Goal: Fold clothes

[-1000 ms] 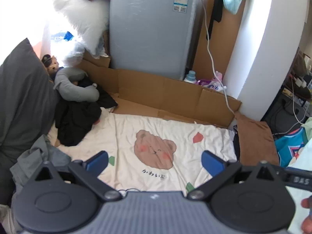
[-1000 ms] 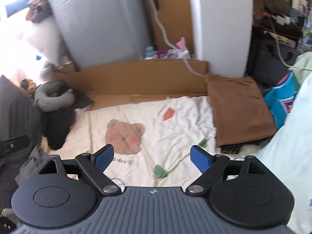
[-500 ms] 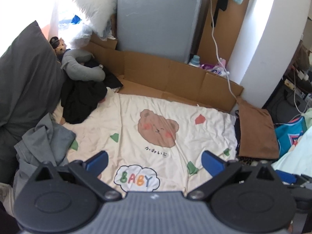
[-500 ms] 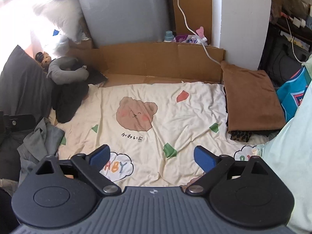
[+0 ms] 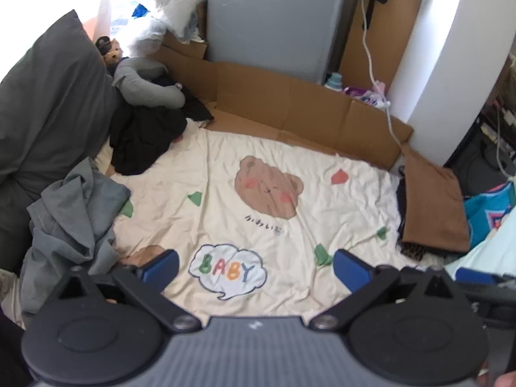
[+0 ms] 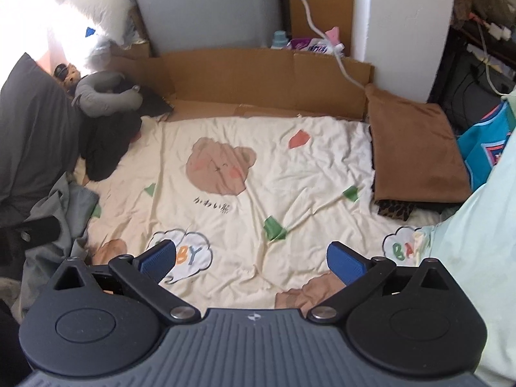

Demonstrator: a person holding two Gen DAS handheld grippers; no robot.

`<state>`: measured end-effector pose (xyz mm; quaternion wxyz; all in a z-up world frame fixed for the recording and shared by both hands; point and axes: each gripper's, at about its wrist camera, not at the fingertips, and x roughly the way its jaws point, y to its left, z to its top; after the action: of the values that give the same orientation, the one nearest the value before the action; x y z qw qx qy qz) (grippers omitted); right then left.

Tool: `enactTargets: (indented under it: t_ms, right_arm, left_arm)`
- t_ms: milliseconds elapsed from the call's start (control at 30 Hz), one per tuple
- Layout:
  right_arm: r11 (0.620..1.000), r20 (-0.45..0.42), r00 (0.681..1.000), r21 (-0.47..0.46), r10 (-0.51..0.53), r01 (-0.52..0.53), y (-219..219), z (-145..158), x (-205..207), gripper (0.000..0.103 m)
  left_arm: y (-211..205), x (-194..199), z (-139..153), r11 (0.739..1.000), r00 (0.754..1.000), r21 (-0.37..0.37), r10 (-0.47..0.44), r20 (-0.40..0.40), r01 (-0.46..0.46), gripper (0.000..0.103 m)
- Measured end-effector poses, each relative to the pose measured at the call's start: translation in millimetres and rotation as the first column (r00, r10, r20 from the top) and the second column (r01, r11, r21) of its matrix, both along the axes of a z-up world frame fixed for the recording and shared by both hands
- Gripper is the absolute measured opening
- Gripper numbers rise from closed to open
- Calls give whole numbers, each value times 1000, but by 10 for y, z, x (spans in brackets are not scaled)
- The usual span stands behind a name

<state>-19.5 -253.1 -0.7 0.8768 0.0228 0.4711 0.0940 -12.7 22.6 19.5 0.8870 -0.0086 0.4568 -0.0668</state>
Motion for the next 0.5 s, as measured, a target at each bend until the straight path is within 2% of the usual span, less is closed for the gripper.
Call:
enactTargets:
  t_ms: [100,333,500]
  right_arm:
    - [999,3,999,-18,35,-34,66,4,-17,103]
    - [996,-26,996,-21,86,-86,207,2,31,103]
    - [989,-42,988,-15,147,-147,306,-9,-11,103]
  left_arm:
    - [34,-39,-78,999,999,5,48,-19,-48,103]
    - [98,-67,-150,991,993,77,111,-26,-109,103]
    - [116,-88,-210,989,990,69,136,-45,-133,103]
